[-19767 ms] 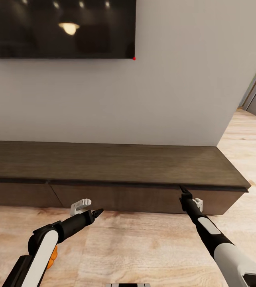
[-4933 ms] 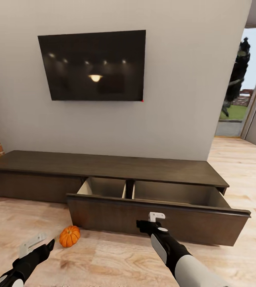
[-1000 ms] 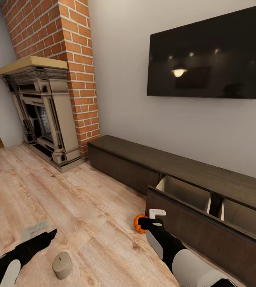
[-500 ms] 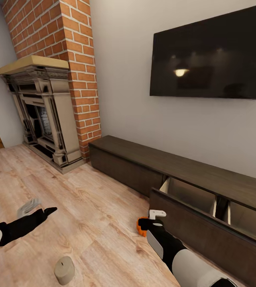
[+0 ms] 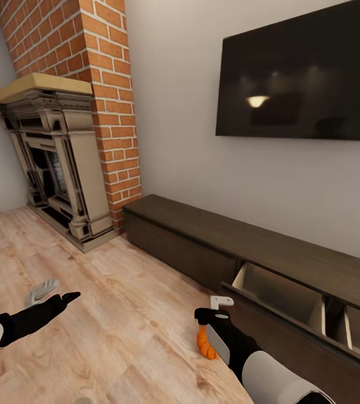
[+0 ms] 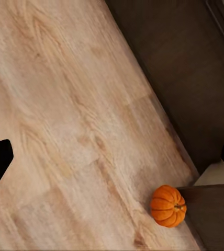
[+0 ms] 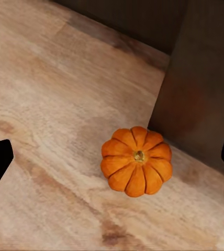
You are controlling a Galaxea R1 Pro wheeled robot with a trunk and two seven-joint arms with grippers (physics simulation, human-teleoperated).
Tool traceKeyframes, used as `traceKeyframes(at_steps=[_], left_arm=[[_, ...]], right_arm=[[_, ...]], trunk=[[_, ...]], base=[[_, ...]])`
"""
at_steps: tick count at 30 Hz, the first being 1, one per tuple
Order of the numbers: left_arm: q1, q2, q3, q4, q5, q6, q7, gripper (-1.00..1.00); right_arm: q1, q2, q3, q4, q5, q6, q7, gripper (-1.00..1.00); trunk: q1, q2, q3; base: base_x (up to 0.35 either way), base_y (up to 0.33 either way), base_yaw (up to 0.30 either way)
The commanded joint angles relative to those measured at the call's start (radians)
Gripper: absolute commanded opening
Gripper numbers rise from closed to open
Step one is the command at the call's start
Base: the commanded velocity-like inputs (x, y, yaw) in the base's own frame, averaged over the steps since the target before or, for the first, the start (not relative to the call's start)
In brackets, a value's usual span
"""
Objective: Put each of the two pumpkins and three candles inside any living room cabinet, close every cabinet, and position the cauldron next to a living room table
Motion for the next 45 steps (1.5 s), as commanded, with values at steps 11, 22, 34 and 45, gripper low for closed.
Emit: traceKeyframes(at_steps=[11,22,34,45], left_arm=[[-0.001,0.002,0.005,-0.008,0.016,0.006,0.007,1.00],[-0.001,0.002,0.022,-0.011,0.018,0.007,0.011,1.00],[-0.001,0.002,0.026,-0.013,0.018,0.007,0.011,1.00],[-0.001,0.000,0.027,-0.014,0.018,0.007,0.009,1.00]], right_arm=[[-0.001,0.000,0.001,0.000,-0.005,0.008,-0.009,1.00],[-0.001,0.000,0.002,-0.005,-0.008,0.001,-0.009,1.00],[-0.001,0.000,0.003,-0.004,-0.007,0.000,-0.008,1.00],[-0.001,0.000,-0.006,-0.005,-0.008,0.002,-0.008,1.00]], trunk=[[0.002,-0.001,-0.017],[0.007,-0.004,-0.059],[0.013,-0.007,-0.105],[0.017,-0.009,-0.148]], base=[[0.106,0.000,0.000],[0.001,0.000,0.000],[0.000,0.000,0.000],[0.000,0.000,0.000]])
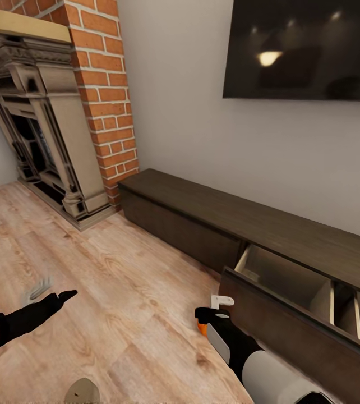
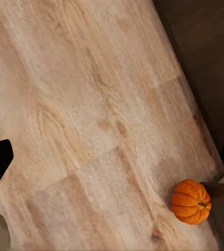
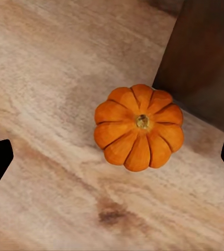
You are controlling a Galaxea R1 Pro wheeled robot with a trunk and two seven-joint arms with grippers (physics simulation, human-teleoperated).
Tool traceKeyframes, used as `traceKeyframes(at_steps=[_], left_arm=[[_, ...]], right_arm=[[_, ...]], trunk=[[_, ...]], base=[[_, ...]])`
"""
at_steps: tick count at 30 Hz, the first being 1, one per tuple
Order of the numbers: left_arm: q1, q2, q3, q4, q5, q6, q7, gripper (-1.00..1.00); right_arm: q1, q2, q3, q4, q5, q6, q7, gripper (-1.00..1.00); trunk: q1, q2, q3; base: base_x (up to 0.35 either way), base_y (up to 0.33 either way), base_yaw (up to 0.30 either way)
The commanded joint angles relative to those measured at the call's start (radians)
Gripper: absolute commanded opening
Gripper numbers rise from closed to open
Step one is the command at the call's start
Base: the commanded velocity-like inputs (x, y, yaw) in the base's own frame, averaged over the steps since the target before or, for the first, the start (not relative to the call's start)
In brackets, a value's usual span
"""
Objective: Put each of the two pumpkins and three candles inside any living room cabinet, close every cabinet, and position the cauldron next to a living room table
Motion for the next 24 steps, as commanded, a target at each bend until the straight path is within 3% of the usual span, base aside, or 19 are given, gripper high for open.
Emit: traceKeyframes(at_steps=[1,5,6,10,14,24], left_arm=[[0.000,0.000,0.001,-0.001,0.011,0.004,0.009,1.00],[0.000,0.000,0.001,-0.002,0.011,0.004,0.010,1.00],[0.000,0.000,0.002,-0.007,0.011,0.005,0.011,1.00],[-0.001,-0.001,0.001,-0.008,0.010,0.006,0.011,1.00],[-0.001,-0.001,0.001,-0.009,0.009,0.006,0.011,1.00],[0.000,-0.002,0.001,-0.009,0.009,0.006,0.011,1.00]], right_arm=[[-0.001,0.000,0.001,-0.001,-0.002,0.005,-0.007,1.00],[-0.004,0.000,-0.009,0.001,-0.003,0.010,-0.010,1.00],[-0.042,0.000,-0.015,0.034,-0.004,0.072,-0.013,1.00],[-0.103,0.000,-0.031,0.089,-0.009,0.124,-0.014,1.00],[-0.118,0.000,-0.059,0.104,-0.022,0.130,-0.014,1.00],[-0.122,0.000,-0.065,0.107,-0.027,0.122,-0.009,1.00]], trunk=[[0.000,-0.001,-0.005],[0.002,-0.002,-0.020],[0.002,-0.002,-0.024],[0.004,-0.003,-0.040],[0.006,-0.004,-0.055],[0.011,-0.006,-0.094]], base=[[0.000,0.000,0.000],[0.000,0.000,0.000],[0.000,0.000,0.000],[0.000,0.000,0.000],[0.000,0.000,0.000],[0.000,0.000,0.000]])
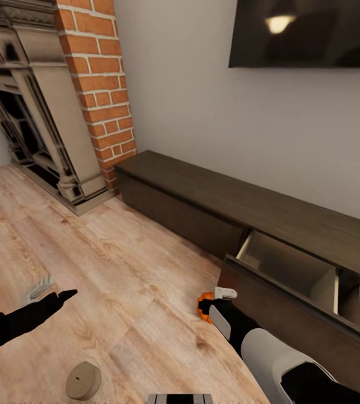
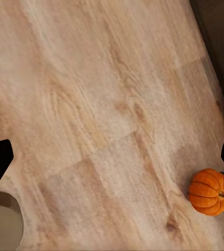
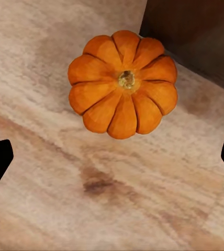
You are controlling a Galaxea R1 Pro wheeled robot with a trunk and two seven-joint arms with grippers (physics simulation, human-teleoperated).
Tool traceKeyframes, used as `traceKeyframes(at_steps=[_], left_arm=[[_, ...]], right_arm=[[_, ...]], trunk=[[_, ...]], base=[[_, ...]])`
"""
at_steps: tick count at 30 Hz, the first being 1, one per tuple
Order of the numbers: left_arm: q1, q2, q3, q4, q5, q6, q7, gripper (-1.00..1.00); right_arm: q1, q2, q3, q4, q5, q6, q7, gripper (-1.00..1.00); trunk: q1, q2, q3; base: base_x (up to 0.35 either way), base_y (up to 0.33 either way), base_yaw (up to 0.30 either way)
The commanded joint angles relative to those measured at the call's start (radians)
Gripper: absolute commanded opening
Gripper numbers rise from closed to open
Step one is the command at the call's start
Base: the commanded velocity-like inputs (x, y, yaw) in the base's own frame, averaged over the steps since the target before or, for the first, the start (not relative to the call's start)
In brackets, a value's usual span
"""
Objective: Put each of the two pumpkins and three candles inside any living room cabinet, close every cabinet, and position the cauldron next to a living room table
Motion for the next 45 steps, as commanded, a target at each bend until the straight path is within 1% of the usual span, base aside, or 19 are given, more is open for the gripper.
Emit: traceKeyframes(at_steps=[1,3,5,6,7,8,11,18,22,25,26,28,34,36,38,39,45], left_arm=[[-0.001,0.000,0.001,-0.001,0.011,0.004,0.010,1.00],[-0.001,0.000,0.001,-0.001,0.011,0.004,0.010,1.00],[-0.001,0.000,0.001,-0.001,0.011,0.004,0.010,1.00],[0.000,0.000,0.001,-0.001,0.011,0.004,0.010,1.00],[0.000,0.000,0.001,-0.001,0.011,0.004,0.010,1.00],[0.000,0.001,0.002,-0.001,0.011,0.004,0.010,1.00],[0.000,0.001,0.002,-0.001,0.011,0.004,0.010,1.00],[0.000,0.002,0.003,-0.001,0.011,0.004,0.010,1.00],[0.000,0.002,0.007,-0.001,0.011,0.005,0.009,1.00],[0.000,0.003,0.014,-0.003,0.011,0.006,0.008,1.00],[0.000,0.003,0.022,-0.006,0.012,0.007,0.007,1.00],[0.000,0.003,0.032,-0.012,0.012,0.008,0.005,1.00],[0.000,0.004,0.039,-0.016,0.012,0.009,0.002,1.00],[0.000,0.005,0.058,-0.016,0.012,0.010,0.001,1.00],[-0.001,0.005,0.066,-0.016,0.012,0.010,0.000,1.00],[0.000,0.005,0.075,-0.016,0.012,0.009,-0.001,1.00],[-0.001,0.005,0.082,-0.015,0.012,0.009,-0.003,1.00]], right_arm=[[-0.001,0.000,0.005,-0.002,-0.004,0.001,-0.006,1.00],[-0.001,0.000,0.005,-0.002,-0.004,-0.020,-0.005,1.00],[-0.001,0.000,0.006,-0.001,-0.003,-0.061,-0.005,1.00],[-0.001,0.000,0.007,0.000,-0.002,-0.095,-0.005,1.00],[0.000,0.000,0.008,0.006,0.000,-0.159,-0.004,1.00],[0.000,0.000,0.009,0.010,0.002,-0.185,-0.004,1.00],[0.001,0.000,0.009,0.015,0.004,-0.227,-0.003,1.00],[0.001,0.000,0.009,0.017,0.006,-0.246,-0.002,1.00],[0.002,0.000,0.010,0.017,0.009,-0.272,-0.002,1.00],[0.002,0.000,0.010,0.017,0.015,-0.284,-0.002,1.00],[0.002,0.000,0.011,0.016,0.022,-0.285,-0.002,1.00],[0.002,0.000,0.011,0.015,0.033,-0.287,-0.002,1.00],[0.002,0.000,0.013,0.015,0.042,-0.320,-0.002,1.00],[0.002,0.000,0.013,0.014,0.056,-0.332,-0.002,1.00],[0.003,0.000,0.013,0.014,0.061,-0.334,-0.002,1.00],[0.004,0.000,0.013,0.014,0.068,-0.339,-0.002,1.00],[0.004,0.000,0.012,0.014,0.073,-0.356,-0.002,1.00]], trunk=[[0.000,-0.001,-0.005],[0.001,-0.001,-0.013],[0.002,-0.002,-0.020],[0.002,-0.002,-0.024],[0.003,-0.002,-0.028],[0.003,-0.002,-0.032],[0.005,-0.003,-0.044],[0.008,-0.005,-0.071],[0.010,-0.006,-0.086],[0.011,-0.006,-0.098],[0.011,-0.006,-0.102],[0.011,-0.006,-0.102],[0.011,-0.006,-0.102],[0.011,-0.006,-0.102],[0.011,-0.006,-0.102],[0.011,-0.006,-0.102],[0.011,-0.006,-0.102]], base=[[0.000,0.000,0.000],[0.000,0.000,0.000],[0.000,0.000,0.000],[0.000,0.000,0.000],[0.000,0.000,0.000],[0.000,0.000,0.000],[0.000,0.000,0.000],[0.000,0.000,0.000],[0.000,0.000,0.000],[0.000,0.000,0.000],[0.000,0.000,0.000],[0.000,0.000,0.000],[0.000,0.000,0.000],[0.000,0.000,0.000],[0.000,0.000,0.000],[0.000,0.000,0.000],[0.000,0.020,0.000]])
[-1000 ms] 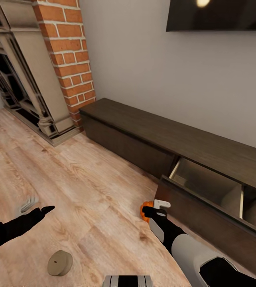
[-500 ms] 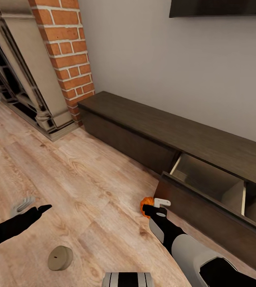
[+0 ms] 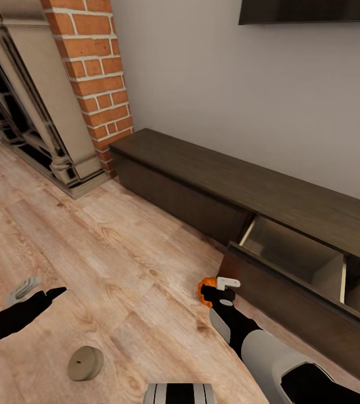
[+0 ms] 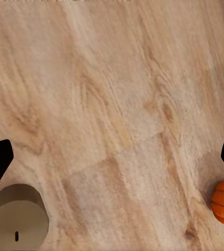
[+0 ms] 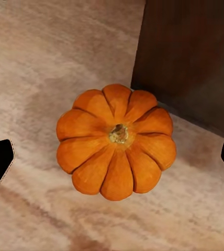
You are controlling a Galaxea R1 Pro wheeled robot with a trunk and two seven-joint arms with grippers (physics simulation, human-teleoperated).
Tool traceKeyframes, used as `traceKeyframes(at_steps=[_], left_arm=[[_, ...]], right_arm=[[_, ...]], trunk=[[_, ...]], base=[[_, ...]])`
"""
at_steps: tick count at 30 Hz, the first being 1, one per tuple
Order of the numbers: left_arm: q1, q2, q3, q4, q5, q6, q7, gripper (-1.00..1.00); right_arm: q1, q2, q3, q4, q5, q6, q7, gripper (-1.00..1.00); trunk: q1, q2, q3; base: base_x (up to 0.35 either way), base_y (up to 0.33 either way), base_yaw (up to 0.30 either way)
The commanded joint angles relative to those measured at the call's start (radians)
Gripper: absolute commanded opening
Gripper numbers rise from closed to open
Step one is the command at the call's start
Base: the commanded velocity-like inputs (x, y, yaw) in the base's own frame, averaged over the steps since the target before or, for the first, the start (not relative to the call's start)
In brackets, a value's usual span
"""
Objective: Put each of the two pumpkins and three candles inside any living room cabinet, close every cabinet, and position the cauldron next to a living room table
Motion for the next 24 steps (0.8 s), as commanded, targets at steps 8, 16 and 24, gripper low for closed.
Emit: traceKeyframes(at_steps=[8,16,24], left_arm=[[0.000,0.000,0.001,0.001,0.011,0.005,0.009,1.00],[0.000,0.000,0.001,0.003,0.011,0.006,0.009,1.00],[0.000,-0.001,0.001,-0.001,0.011,0.007,0.011,1.00]], right_arm=[[-0.001,0.000,0.007,-0.001,-0.008,-0.008,-0.007,1.00],[-0.001,0.000,0.008,-0.002,-0.005,-0.033,-0.014,1.00],[-0.002,0.000,0.031,0.000,0.093,-0.067,-0.138,1.00]], trunk=[[0.000,0.000,-0.001],[0.000,0.000,-0.001],[0.000,0.000,-0.001]], base=[[0.000,0.130,0.000],[0.000,0.009,0.000],[0.000,0.000,0.000]])
